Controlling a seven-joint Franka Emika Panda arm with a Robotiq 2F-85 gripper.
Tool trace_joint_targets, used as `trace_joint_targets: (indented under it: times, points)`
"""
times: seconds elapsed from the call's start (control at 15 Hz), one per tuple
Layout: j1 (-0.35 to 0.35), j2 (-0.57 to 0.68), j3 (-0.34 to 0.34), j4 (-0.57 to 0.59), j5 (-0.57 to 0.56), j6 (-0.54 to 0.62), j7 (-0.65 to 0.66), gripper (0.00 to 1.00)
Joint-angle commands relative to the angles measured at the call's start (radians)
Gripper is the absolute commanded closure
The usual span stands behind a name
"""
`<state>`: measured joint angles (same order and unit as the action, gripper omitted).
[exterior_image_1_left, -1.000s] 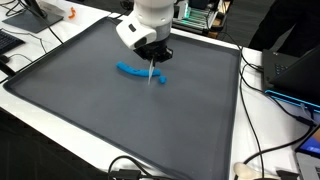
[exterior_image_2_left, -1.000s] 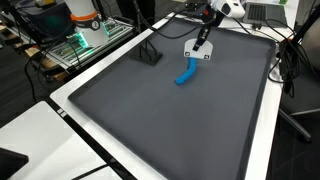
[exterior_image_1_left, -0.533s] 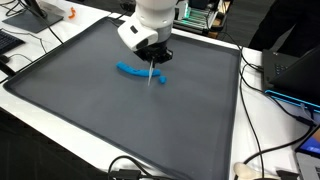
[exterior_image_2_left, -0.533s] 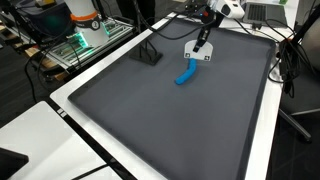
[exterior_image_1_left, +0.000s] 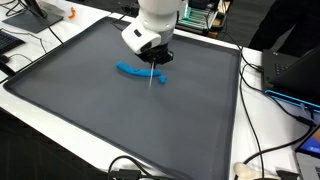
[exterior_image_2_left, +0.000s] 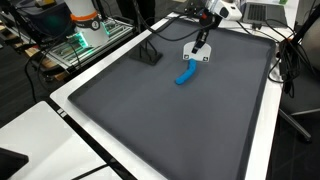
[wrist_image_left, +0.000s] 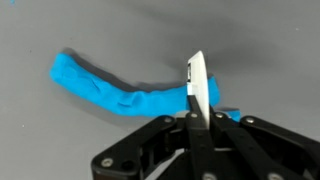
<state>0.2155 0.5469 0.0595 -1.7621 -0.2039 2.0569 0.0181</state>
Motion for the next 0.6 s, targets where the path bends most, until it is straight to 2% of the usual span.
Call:
trace_joint_targets:
  times: [0.0, 0.53]
  points:
    - [-0.005, 0.014, 0.006, -0.028, -0.021, -0.002, -0.017, 0.99]
    - [-0.011, 0.012, 0.01, -0.031, -0.007, -0.071, -0.048, 0.99]
